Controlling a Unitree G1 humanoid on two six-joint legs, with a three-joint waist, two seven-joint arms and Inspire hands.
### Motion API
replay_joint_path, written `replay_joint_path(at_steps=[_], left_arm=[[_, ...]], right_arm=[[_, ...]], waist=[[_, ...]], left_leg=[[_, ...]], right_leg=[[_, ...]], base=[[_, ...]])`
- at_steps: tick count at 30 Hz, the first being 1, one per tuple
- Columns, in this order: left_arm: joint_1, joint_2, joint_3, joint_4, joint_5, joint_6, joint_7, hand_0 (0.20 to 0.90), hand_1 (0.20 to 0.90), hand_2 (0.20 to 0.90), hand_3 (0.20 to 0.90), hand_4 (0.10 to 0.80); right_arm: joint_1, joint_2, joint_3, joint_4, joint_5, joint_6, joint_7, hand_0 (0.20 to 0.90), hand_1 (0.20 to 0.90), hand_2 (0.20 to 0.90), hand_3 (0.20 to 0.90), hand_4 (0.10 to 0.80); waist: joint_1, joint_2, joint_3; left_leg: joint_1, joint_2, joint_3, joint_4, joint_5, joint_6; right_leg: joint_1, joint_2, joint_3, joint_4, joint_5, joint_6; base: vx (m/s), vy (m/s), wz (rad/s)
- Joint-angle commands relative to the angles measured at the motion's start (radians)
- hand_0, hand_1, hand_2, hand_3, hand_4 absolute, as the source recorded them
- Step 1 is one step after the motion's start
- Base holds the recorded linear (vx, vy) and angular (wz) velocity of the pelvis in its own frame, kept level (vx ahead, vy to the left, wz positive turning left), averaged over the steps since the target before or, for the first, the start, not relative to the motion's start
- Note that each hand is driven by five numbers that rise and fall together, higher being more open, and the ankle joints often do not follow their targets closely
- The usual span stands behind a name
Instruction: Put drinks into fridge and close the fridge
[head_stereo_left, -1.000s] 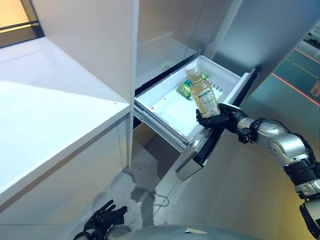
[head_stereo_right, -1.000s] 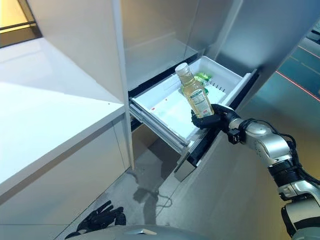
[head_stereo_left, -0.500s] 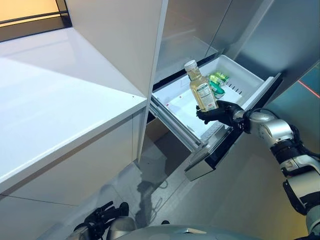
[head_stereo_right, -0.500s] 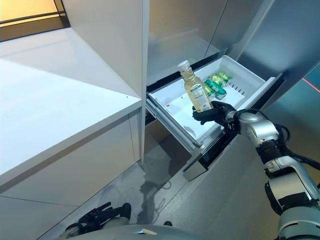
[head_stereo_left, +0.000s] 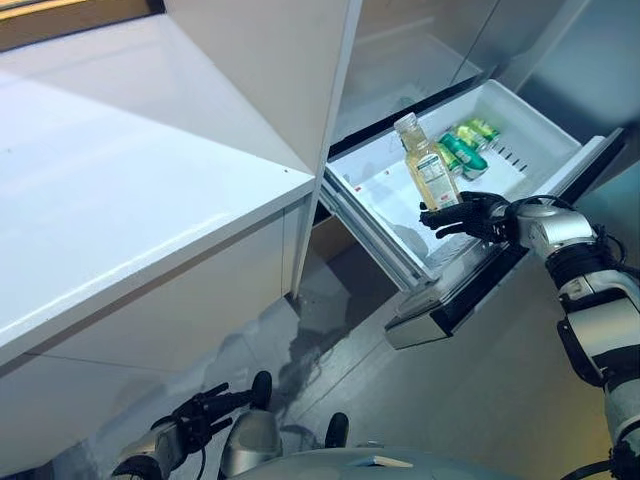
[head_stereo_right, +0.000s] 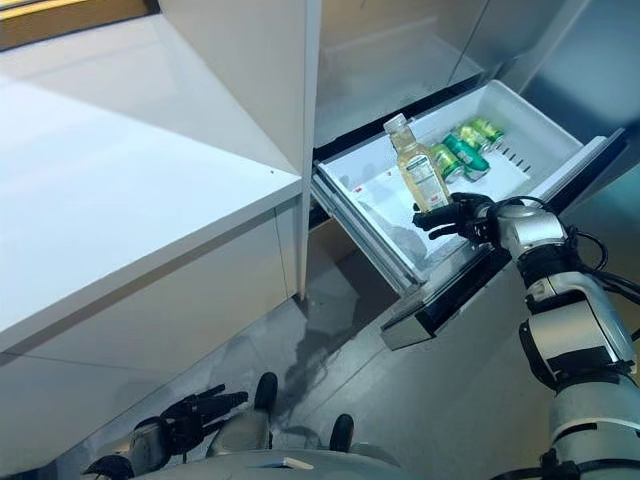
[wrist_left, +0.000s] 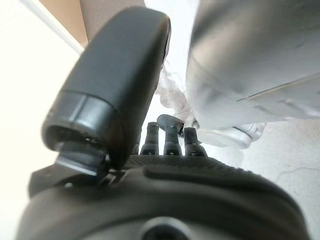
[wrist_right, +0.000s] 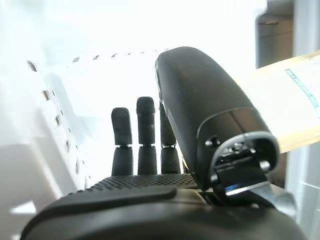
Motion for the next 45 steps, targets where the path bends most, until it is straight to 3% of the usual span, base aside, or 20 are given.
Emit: replay_joint_path(at_steps=[1,11,24,35,36,37,45], left_arm=[[-0.026,0.033,-0.054,-0.018,-0.040,-0.003,-0.021,0.900,0.900,0.900,0.900,0.800],[-0.079,0.036,-0.059,-0.034,-0.064,-0.010,-0.026,0.900,0.900,0.900,0.900,0.800],[-0.100,0.035,-0.049,-0.054,-0.062,-0.002,-0.017,0.900,0.900,0.900,0.900,0.800],[-0.112,0.033,-0.044,-0.075,-0.059,0.021,-0.005,0.900,0.900,0.900,0.900,0.800],[-0.112,0.032,-0.045,-0.076,-0.058,0.022,-0.004,0.900,0.900,0.900,0.900,0.800],[-0.112,0.030,-0.045,-0.076,-0.057,0.022,-0.003,0.900,0.900,0.900,0.900,0.800],[-0.104,0.026,-0.046,-0.078,-0.045,0.023,0.001,0.900,0.900,0.900,0.900,0.800]], right_arm=[[-0.126,-0.067,0.065,0.050,-0.044,-0.047,0.016,0.300,0.300,0.300,0.200,0.100],[-0.183,-0.051,0.113,0.173,-0.209,0.019,0.125,0.300,0.300,0.300,0.200,0.100],[-0.198,-0.037,0.120,0.267,-0.389,0.103,0.222,0.300,0.300,0.300,0.200,0.100],[-0.181,-0.027,0.091,0.308,-0.413,0.120,0.181,0.300,0.300,0.300,0.200,0.100],[-0.182,-0.027,0.089,0.310,-0.408,0.117,0.173,0.742,0.742,0.742,0.716,0.616],[-0.183,-0.028,0.086,0.310,-0.406,0.115,0.171,0.900,0.900,0.900,0.900,0.800],[-0.190,-0.042,0.060,0.312,-0.351,0.089,0.087,0.900,0.900,0.900,0.900,0.800]], waist=[[-0.010,0.035,0.000],[0.013,0.052,0.075],[0.042,0.062,0.103],[0.051,0.065,0.101],[0.051,0.065,0.099],[0.051,0.065,0.098],[0.051,0.066,0.082]], left_leg=[[0.003,-0.043,0.008,0.020,-0.139,0.045],[-0.076,-0.055,-0.014,0.024,-0.115,0.038],[-0.125,-0.066,-0.037,0.026,-0.099,0.035],[-0.140,-0.068,-0.042,0.035,-0.097,0.036],[-0.140,-0.068,-0.042,0.035,-0.097,0.037],[-0.140,-0.068,-0.042,0.036,-0.098,0.037],[-0.131,-0.068,-0.036,0.041,-0.103,0.039]], right_leg=[[-0.111,0.048,0.038,0.018,0.085,0.031],[-0.183,0.041,0.017,0.033,0.086,0.021],[-0.225,0.035,-0.016,0.049,0.079,0.013],[-0.234,0.035,-0.025,0.054,0.075,0.010],[-0.235,0.036,-0.025,0.054,0.075,0.010],[-0.235,0.036,-0.024,0.056,0.075,0.009],[-0.227,0.036,-0.022,0.056,0.073,0.008]], base=[[-0.124,-0.010,0.03],[-0.081,0.000,0.07],[-0.019,0.000,0.04],[-0.003,-0.002,0.02],[0.000,0.000,0.00],[0.000,0.000,0.00],[0.000,0.000,0.00]])
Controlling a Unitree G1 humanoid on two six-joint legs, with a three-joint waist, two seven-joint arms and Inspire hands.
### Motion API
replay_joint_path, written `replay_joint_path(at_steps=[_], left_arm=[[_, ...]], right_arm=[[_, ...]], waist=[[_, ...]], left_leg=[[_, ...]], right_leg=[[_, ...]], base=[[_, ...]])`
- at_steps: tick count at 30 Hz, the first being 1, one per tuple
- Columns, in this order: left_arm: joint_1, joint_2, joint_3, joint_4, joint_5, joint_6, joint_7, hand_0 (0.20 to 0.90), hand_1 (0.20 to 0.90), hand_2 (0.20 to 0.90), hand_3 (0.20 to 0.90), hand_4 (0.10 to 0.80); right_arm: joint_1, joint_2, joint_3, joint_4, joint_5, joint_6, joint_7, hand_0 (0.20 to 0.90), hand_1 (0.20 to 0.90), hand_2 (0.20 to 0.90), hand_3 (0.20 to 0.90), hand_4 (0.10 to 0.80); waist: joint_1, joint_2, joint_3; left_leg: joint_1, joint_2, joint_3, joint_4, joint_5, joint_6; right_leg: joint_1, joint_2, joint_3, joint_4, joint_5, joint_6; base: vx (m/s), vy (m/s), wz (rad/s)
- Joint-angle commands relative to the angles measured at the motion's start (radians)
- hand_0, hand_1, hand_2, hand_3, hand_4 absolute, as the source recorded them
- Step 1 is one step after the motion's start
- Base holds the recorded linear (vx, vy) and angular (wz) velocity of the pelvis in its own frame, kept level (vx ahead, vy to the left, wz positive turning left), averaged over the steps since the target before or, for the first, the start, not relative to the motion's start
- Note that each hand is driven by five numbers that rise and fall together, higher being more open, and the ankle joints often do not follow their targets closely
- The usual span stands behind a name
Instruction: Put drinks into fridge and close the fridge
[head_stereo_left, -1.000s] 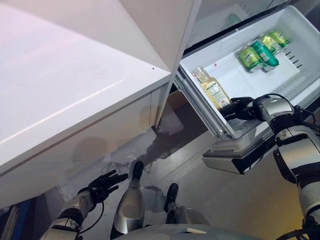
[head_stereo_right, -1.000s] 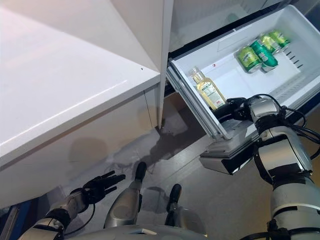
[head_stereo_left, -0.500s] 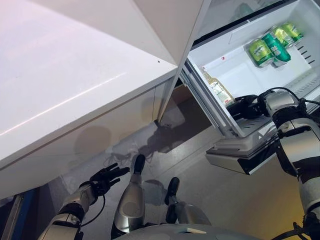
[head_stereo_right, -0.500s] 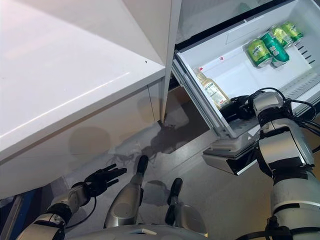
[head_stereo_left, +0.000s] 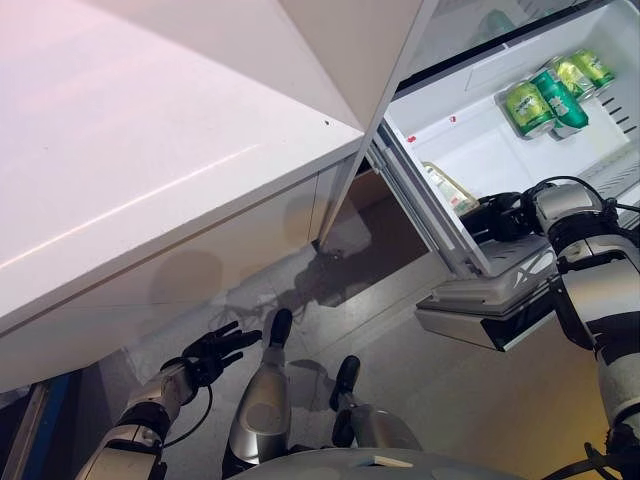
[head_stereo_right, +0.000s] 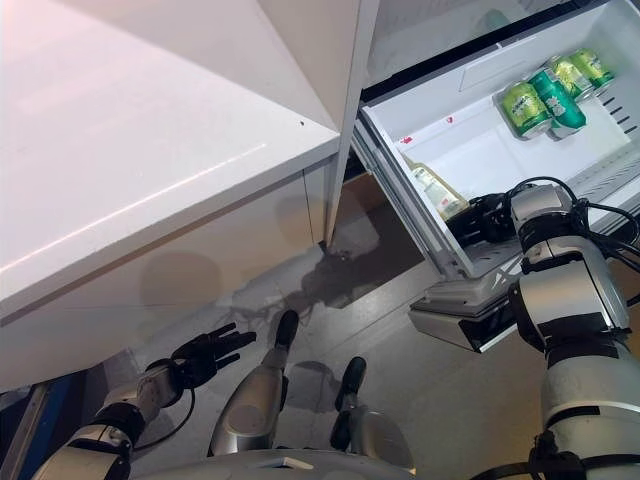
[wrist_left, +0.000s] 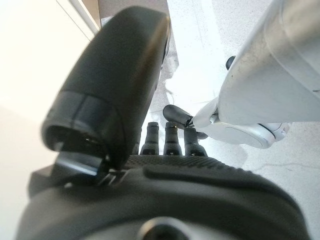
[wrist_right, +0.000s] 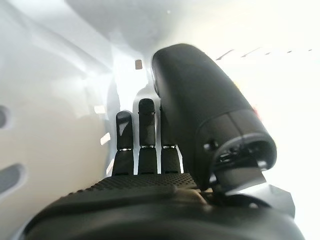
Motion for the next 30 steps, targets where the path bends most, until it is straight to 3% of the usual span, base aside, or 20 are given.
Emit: replay_joint_path(at_steps=[1,15,19,25,30], left_arm=[[0.037,0.011,-0.046,-0.009,0.001,-0.001,0.001,0.900,0.900,0.900,0.900,0.800],[0.088,0.021,-0.035,0.003,0.034,-0.014,0.003,0.900,0.900,0.900,0.900,0.800],[0.118,0.021,-0.031,0.003,0.047,-0.022,-0.003,0.900,0.900,0.900,0.900,0.800],[0.158,0.009,-0.017,0.010,0.067,-0.027,-0.007,0.900,0.900,0.900,0.900,0.800],[0.192,-0.018,-0.003,0.051,0.096,-0.058,-0.032,0.900,0.900,0.900,0.900,0.800]], right_arm=[[-0.023,-0.083,0.076,0.045,0.016,-0.002,-0.101,0.900,0.900,0.900,0.900,0.800],[0.010,-0.162,0.016,-0.078,0.187,-0.130,-0.223,0.900,0.900,0.900,0.900,0.800],[0.061,-0.204,-0.010,-0.205,0.231,-0.148,-0.226,0.900,0.900,0.900,0.900,0.800],[0.175,-0.251,-0.072,-0.468,0.352,-0.188,-0.327,0.900,0.900,0.900,0.900,0.800],[0.301,-0.280,-0.221,-0.721,0.437,-0.277,-0.451,0.900,0.900,0.900,0.900,0.800]], waist=[[-0.018,0.035,-0.048],[-0.060,0.017,-0.118],[-0.086,0.009,-0.149],[-0.137,-0.001,-0.207],[-0.186,0.009,-0.261]], left_leg=[[-0.018,-0.055,0.016,0.040,-0.125,0.036],[0.047,-0.043,0.043,0.022,-0.138,0.038],[0.073,-0.038,0.059,0.018,-0.145,0.038],[0.123,-0.032,0.083,0.010,-0.160,0.039],[0.164,-0.027,0.105,0.004,-0.176,0.043]], right_leg=[[-0.139,0.041,0.013,0.056,0.070,0.012],[-0.097,0.052,0.042,0.048,0.068,0.017],[-0.079,0.056,0.058,0.043,0.067,0.019],[-0.042,0.060,0.090,0.029,0.066,0.026],[-0.015,0.064,0.119,0.020,0.062,0.030]], base=[[0.000,0.000,0.00],[0.015,0.008,-0.03],[0.038,0.015,-0.17],[0.047,0.009,-0.18],[0.044,0.029,-0.18]])
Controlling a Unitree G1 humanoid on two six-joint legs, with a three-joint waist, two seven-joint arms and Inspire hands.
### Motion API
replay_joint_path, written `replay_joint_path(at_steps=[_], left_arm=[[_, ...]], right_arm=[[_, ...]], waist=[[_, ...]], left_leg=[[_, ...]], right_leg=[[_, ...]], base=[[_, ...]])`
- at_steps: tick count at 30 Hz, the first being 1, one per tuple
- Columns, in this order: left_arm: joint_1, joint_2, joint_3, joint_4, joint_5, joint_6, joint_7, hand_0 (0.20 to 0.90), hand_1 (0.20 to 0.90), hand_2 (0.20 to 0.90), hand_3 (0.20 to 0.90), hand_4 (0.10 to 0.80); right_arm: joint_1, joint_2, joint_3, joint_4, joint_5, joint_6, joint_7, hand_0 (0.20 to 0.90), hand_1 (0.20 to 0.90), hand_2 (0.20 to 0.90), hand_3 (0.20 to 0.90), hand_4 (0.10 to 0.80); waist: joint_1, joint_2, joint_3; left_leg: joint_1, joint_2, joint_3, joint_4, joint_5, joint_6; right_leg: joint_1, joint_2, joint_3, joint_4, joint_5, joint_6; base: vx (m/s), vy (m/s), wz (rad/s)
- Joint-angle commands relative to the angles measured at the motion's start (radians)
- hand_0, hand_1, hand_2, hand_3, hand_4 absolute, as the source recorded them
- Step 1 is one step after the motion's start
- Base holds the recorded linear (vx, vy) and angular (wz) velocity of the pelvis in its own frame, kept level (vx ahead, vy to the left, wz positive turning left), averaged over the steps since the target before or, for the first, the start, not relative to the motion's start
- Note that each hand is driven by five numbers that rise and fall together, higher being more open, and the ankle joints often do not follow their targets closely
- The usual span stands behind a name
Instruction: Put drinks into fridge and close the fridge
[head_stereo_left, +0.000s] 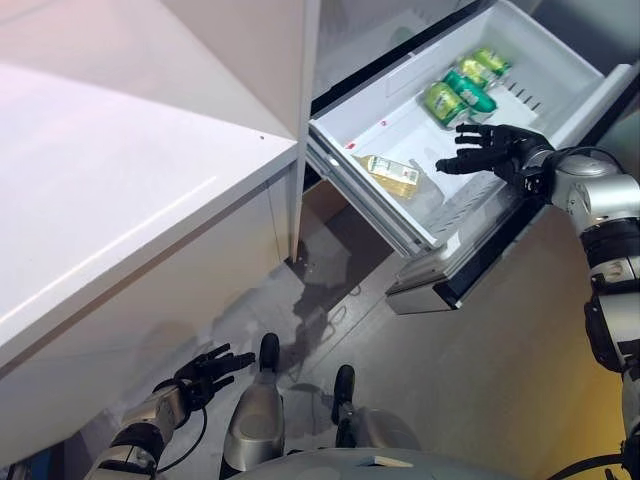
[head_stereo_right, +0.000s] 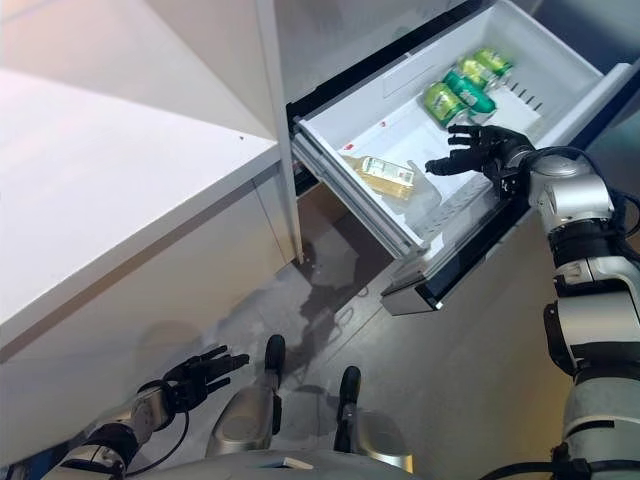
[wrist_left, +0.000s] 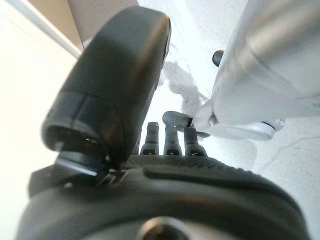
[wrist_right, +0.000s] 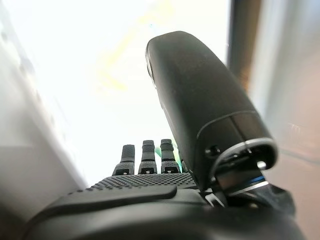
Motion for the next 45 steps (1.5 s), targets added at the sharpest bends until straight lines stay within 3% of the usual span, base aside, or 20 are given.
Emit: replay_joint_path(at_steps=[1,6,11,19,22,33,40,45], left_arm=[[0.072,-0.013,-0.016,0.055,0.054,-0.051,-0.042,0.900,0.900,0.900,0.900,0.800],[0.085,-0.048,0.002,0.082,0.091,-0.077,-0.059,0.900,0.900,0.900,0.900,0.800],[0.098,-0.077,0.008,0.092,0.099,-0.098,-0.055,0.900,0.900,0.900,0.900,0.800],[0.140,-0.135,0.056,0.078,0.131,-0.128,0.009,0.900,0.900,0.900,0.900,0.800],[0.150,-0.141,0.074,0.071,0.150,-0.124,0.031,0.900,0.900,0.900,0.900,0.800],[0.098,-0.113,0.046,0.073,0.128,-0.156,0.087,0.900,0.900,0.900,0.900,0.800],[0.024,-0.072,0.007,0.060,0.053,-0.141,0.103,0.900,0.900,0.900,0.900,0.800],[-0.050,-0.041,-0.037,0.038,-0.009,-0.174,0.102,0.900,0.900,0.900,0.900,0.800]], right_arm=[[0.061,-0.127,-0.037,-0.117,0.056,-0.135,-0.116,0.900,0.900,0.900,0.900,0.800],[0.255,-0.083,-0.219,-0.390,0.045,-0.232,-0.229,0.900,0.900,0.900,0.900,0.800],[0.390,-0.025,-0.313,-0.551,0.021,-0.312,-0.293,0.900,0.900,0.900,0.900,0.800],[0.723,0.164,-0.487,-0.670,-0.039,-0.557,-0.392,0.900,0.900,0.900,0.900,0.800],[0.798,0.214,-0.506,-0.664,-0.043,-0.568,-0.385,0.900,0.900,0.900,0.900,0.800],[0.802,0.204,-0.421,-0.563,-0.055,-0.541,-0.271,0.900,0.900,0.900,0.900,0.800],[0.682,0.142,-0.312,-0.495,-0.066,-0.537,-0.282,0.900,0.900,0.900,0.900,0.800],[0.497,0.116,-0.176,-0.439,-0.071,-0.533,-0.326,0.900,0.900,0.900,0.900,0.800]], waist=[[-0.045,0.013,-0.206],[-0.096,0.030,-0.242],[-0.120,0.044,-0.250],[-0.167,0.065,-0.219],[-0.180,0.068,-0.202],[-0.194,0.094,-0.116],[-0.183,0.111,-0.035],[-0.168,0.126,0.067]], left_leg=[[0.050,-0.043,0.010,0.005,-0.165,0.041],[0.075,-0.043,0.030,0.005,-0.185,0.048],[0.093,-0.051,0.037,0.018,-0.198,0.058],[0.077,-0.069,0.047,0.284,-0.330,0.090],[0.069,-0.076,0.040,0.365,-0.379,0.103],[-0.091,-0.086,0.038,0.634,-0.477,0.132],[-0.226,-0.096,0.022,0.716,-0.457,0.126],[-0.329,-0.099,0.022,0.755,-0.434,0.123]], right_leg=[[-0.079,0.062,0.021,0.020,0.037,0.029],[-0.067,0.062,0.055,0.022,0.024,0.031],[-0.058,0.055,0.074,0.045,0.005,0.027],[-0.061,0.023,0.080,0.262,-0.101,-0.011],[-0.065,0.016,0.078,0.324,-0.138,-0.024],[-0.174,-0.023,0.055,0.556,-0.230,-0.073],[-0.314,-0.030,0.053,0.669,-0.241,-0.090],[-0.434,-0.015,0.053,0.728,-0.234,-0.097]], base=[[0.035,0.028,-0.21],[-0.007,0.037,-0.21],[-0.025,0.050,-0.13],[0.037,0.032,-0.14],[0.076,0.023,0.02],[-0.010,0.026,0.04],[-0.116,0.011,0.06],[-0.198,-0.029,0.00]])
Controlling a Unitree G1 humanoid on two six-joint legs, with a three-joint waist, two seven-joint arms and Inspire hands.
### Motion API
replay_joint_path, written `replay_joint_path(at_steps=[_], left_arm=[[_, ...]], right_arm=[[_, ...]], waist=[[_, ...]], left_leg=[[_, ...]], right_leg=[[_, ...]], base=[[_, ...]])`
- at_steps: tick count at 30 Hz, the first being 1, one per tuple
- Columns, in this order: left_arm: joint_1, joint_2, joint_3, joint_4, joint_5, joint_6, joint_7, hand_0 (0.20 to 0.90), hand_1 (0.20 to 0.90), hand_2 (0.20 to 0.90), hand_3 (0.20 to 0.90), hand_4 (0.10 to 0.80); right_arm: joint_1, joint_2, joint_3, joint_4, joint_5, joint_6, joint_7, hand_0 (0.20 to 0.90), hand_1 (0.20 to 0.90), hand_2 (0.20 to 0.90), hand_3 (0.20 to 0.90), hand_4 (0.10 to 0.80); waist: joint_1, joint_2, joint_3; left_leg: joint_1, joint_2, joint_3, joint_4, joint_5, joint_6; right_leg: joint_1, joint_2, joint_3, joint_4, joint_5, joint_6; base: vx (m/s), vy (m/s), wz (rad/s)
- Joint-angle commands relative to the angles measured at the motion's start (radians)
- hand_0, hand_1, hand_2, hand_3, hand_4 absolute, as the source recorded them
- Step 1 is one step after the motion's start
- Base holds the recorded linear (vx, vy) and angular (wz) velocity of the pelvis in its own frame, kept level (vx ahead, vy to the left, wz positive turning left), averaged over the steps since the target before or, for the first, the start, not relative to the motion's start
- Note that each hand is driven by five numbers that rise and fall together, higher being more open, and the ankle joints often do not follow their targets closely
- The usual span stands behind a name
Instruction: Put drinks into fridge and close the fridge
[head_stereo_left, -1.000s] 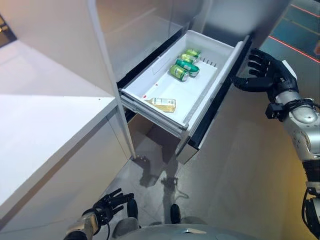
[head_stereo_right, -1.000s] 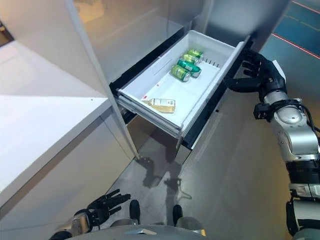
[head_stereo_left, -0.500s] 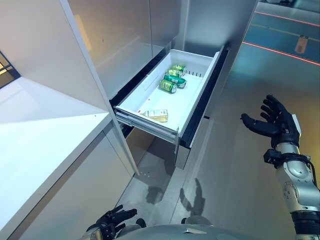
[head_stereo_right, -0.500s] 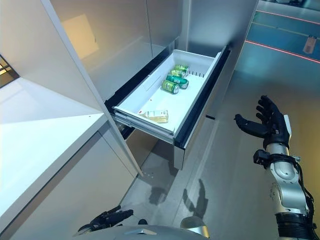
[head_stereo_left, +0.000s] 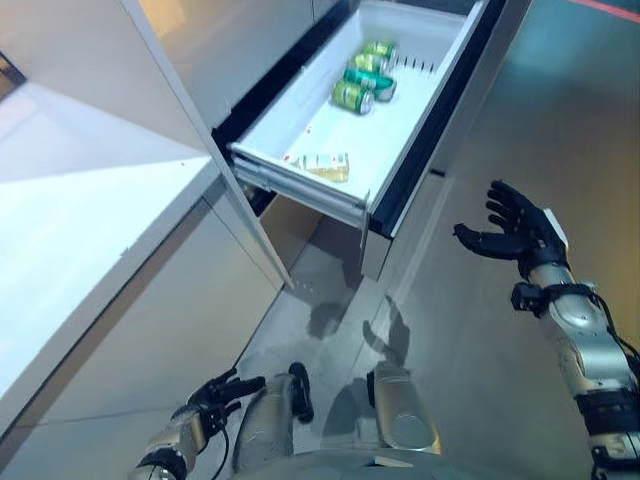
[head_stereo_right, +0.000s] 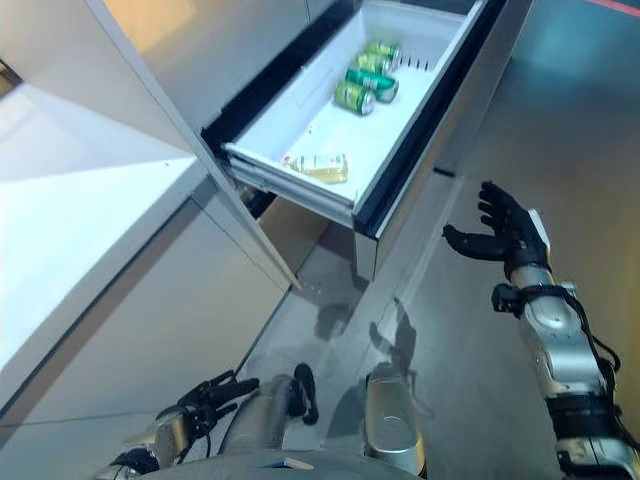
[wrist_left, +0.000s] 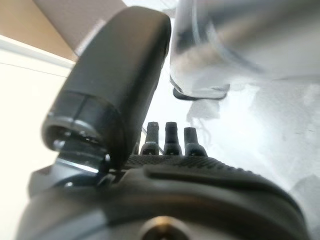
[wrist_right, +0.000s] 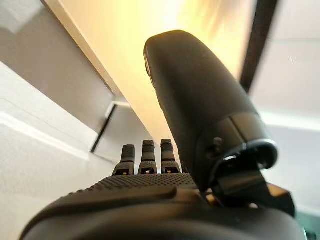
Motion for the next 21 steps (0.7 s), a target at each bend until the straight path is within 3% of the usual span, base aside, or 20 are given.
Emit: replay_joint_path(at_steps=[1,9,21], left_arm=[[-0.027,0.062,-0.031,-0.049,-0.062,-0.061,0.008,0.900,0.900,0.900,0.900,0.800],[-0.089,0.044,-0.055,-0.047,-0.071,-0.064,0.043,0.900,0.900,0.900,0.900,0.800],[-0.128,0.007,-0.121,-0.030,0.039,-0.059,0.087,0.900,0.900,0.900,0.900,0.800]], right_arm=[[-0.212,-0.046,0.028,-0.003,-0.025,-0.114,-0.032,0.900,0.900,0.900,0.900,0.800],[-0.424,-0.009,0.175,0.057,-0.065,-0.120,-0.013,0.900,0.900,0.900,0.900,0.800],[-0.664,0.125,0.337,0.012,-0.145,-0.089,-0.030,0.900,0.900,0.900,0.900,0.800]], waist=[[0.037,-0.011,0.026],[0.069,0.001,0.072],[0.128,0.008,0.059]], left_leg=[[0.009,-0.065,-0.007,0.105,-0.158,0.087],[-0.079,-0.068,-0.011,0.187,-0.164,0.085],[-0.015,-0.072,-0.036,0.109,-0.130,0.076]], right_leg=[[0.006,0.055,-0.076,-0.058,0.069,-0.112],[-0.074,0.063,-0.085,0.026,0.055,-0.122],[0.000,0.063,-0.095,-0.043,0.076,-0.118]], base=[[-0.165,-0.022,0.06],[-0.046,-0.029,0.03],[0.059,-0.011,0.07]])
